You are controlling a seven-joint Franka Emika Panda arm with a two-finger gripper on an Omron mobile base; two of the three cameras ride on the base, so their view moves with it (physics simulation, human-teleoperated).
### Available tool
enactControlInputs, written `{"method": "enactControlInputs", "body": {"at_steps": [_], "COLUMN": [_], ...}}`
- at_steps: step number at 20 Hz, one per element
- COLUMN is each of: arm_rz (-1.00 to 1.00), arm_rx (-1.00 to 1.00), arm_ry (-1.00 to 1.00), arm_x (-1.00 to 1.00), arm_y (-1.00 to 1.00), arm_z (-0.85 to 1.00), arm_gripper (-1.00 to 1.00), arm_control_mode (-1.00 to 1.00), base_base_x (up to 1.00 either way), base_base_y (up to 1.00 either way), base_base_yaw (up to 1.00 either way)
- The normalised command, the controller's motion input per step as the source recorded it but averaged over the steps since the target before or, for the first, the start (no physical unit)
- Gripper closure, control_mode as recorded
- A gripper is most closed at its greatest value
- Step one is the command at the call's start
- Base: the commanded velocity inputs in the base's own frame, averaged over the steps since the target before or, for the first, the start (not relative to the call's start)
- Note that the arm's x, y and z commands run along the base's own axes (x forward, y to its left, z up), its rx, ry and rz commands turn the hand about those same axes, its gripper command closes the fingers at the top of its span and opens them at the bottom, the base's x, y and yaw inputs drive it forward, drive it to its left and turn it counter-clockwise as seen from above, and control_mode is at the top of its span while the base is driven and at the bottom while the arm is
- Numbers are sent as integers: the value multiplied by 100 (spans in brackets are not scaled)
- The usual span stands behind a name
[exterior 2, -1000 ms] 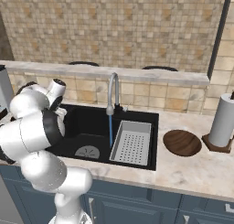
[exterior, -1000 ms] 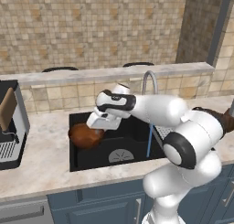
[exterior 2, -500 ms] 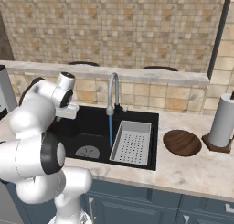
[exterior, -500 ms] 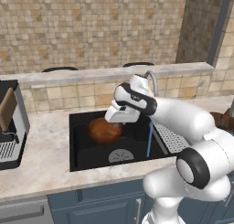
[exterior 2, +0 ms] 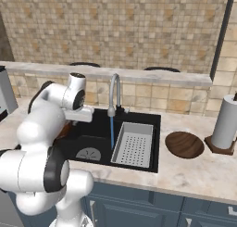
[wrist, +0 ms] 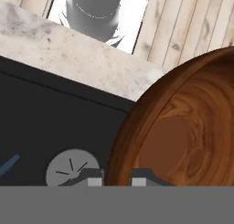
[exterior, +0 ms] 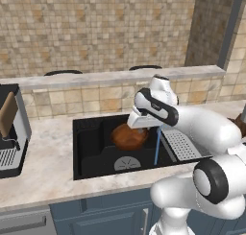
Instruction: Rinse each bowl for a few seconds and place them down in the sink or on the counter.
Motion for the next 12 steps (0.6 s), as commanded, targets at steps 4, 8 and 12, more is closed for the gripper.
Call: {"method": "enactControlInputs", "body": {"at_steps": [4, 8, 12], "arm_rz": [-18, -22, -24], "arm_rx": [-8, -7, -6], "arm_ry": [2, 2, 2], "arm_x": [1, 0, -6], "arm_y": [-75, -77, -68], "arm_z": [0, 0, -5], "arm_gripper": [100, 100, 100], "arm_control_mode": [-100, -100, -100], "base_base_x": [0, 0, 0], "base_base_y": [0, 0, 0], "base_base_yaw": [0, 0, 0]}}
